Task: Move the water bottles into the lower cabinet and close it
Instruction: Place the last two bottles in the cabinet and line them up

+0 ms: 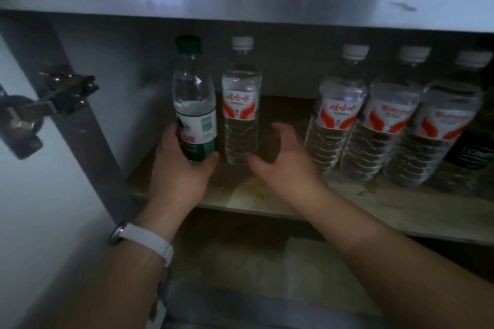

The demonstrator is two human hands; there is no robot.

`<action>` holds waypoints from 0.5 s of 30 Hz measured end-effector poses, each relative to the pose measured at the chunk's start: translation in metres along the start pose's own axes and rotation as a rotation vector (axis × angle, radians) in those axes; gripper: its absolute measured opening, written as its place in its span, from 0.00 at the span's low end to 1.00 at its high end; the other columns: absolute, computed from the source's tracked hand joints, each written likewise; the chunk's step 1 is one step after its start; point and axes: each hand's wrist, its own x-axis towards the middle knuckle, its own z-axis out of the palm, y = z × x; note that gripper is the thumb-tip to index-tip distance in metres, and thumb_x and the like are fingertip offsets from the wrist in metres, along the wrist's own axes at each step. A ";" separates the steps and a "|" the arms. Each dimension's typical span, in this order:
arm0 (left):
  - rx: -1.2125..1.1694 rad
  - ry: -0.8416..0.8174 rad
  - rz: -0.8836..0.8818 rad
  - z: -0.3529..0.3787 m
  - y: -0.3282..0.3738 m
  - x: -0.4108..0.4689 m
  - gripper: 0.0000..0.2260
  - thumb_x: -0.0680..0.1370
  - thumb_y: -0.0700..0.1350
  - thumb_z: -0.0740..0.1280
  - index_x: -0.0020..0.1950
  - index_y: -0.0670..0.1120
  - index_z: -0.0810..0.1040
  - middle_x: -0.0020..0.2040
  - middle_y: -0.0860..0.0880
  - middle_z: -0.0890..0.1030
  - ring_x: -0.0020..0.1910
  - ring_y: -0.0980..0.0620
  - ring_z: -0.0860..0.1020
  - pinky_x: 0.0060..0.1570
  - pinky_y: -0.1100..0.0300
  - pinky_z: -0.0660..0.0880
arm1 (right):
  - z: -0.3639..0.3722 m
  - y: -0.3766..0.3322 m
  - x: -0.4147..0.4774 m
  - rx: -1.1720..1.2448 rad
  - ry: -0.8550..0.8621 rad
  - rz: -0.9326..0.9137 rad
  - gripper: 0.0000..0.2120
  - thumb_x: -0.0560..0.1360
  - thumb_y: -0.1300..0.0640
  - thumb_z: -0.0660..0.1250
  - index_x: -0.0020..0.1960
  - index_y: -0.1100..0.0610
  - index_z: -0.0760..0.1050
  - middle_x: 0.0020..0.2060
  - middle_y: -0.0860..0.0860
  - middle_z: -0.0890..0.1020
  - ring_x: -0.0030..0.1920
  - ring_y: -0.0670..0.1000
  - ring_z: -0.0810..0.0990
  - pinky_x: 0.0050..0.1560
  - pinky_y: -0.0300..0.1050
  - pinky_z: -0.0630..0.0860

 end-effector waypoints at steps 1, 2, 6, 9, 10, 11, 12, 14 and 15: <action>0.010 -0.014 0.003 0.000 -0.001 0.004 0.32 0.73 0.48 0.76 0.73 0.55 0.66 0.69 0.55 0.75 0.67 0.53 0.74 0.62 0.53 0.72 | 0.005 -0.003 0.005 0.050 -0.010 0.009 0.37 0.71 0.44 0.75 0.73 0.41 0.58 0.68 0.44 0.71 0.65 0.47 0.73 0.59 0.45 0.74; 0.020 -0.019 0.010 -0.001 -0.002 0.008 0.31 0.73 0.47 0.76 0.72 0.55 0.67 0.68 0.55 0.76 0.66 0.53 0.75 0.60 0.55 0.72 | 0.010 -0.005 0.010 0.102 -0.016 0.009 0.34 0.70 0.45 0.76 0.70 0.41 0.61 0.61 0.41 0.74 0.58 0.43 0.75 0.54 0.40 0.73; 0.025 -0.051 -0.009 -0.001 -0.006 0.016 0.27 0.74 0.46 0.75 0.70 0.56 0.69 0.65 0.59 0.76 0.63 0.57 0.74 0.57 0.59 0.68 | 0.034 -0.010 0.028 0.189 0.009 0.027 0.36 0.66 0.48 0.79 0.68 0.45 0.63 0.56 0.42 0.76 0.55 0.44 0.76 0.52 0.43 0.76; 0.053 -0.064 0.014 0.000 -0.010 0.020 0.26 0.73 0.49 0.76 0.68 0.57 0.69 0.63 0.61 0.75 0.61 0.59 0.73 0.56 0.60 0.68 | 0.047 -0.009 0.039 0.200 0.062 0.033 0.35 0.65 0.49 0.79 0.65 0.45 0.64 0.58 0.46 0.77 0.56 0.47 0.78 0.52 0.46 0.78; 0.070 -0.062 0.022 0.001 -0.011 0.021 0.27 0.73 0.50 0.76 0.68 0.57 0.69 0.65 0.59 0.76 0.62 0.57 0.74 0.56 0.59 0.69 | 0.049 -0.009 0.042 0.199 0.072 0.041 0.34 0.65 0.49 0.79 0.62 0.45 0.63 0.56 0.45 0.77 0.54 0.47 0.78 0.47 0.43 0.78; 0.088 -0.061 0.025 0.003 -0.011 0.023 0.27 0.72 0.51 0.76 0.68 0.56 0.69 0.66 0.56 0.76 0.64 0.55 0.75 0.56 0.59 0.69 | 0.050 -0.010 0.044 0.192 0.081 0.045 0.33 0.65 0.49 0.79 0.60 0.44 0.61 0.54 0.45 0.77 0.51 0.45 0.78 0.42 0.40 0.76; 0.103 -0.062 0.023 0.004 -0.010 0.025 0.28 0.72 0.52 0.77 0.68 0.55 0.69 0.66 0.54 0.77 0.65 0.52 0.75 0.55 0.58 0.70 | 0.051 -0.010 0.047 0.183 0.087 0.047 0.31 0.66 0.49 0.78 0.59 0.44 0.60 0.51 0.43 0.77 0.47 0.43 0.77 0.38 0.37 0.73; 0.117 -0.072 0.013 0.007 -0.007 0.028 0.29 0.72 0.51 0.77 0.68 0.53 0.68 0.67 0.52 0.76 0.65 0.50 0.76 0.55 0.58 0.70 | 0.050 -0.012 0.050 0.166 0.091 0.050 0.29 0.69 0.48 0.76 0.57 0.44 0.58 0.45 0.41 0.75 0.40 0.39 0.74 0.33 0.35 0.68; 0.114 -0.081 0.008 0.008 -0.005 0.029 0.29 0.72 0.51 0.76 0.69 0.52 0.67 0.67 0.51 0.76 0.66 0.49 0.75 0.54 0.58 0.70 | 0.049 -0.012 0.050 0.153 0.095 0.051 0.28 0.69 0.48 0.76 0.57 0.44 0.58 0.44 0.40 0.74 0.39 0.37 0.73 0.32 0.34 0.67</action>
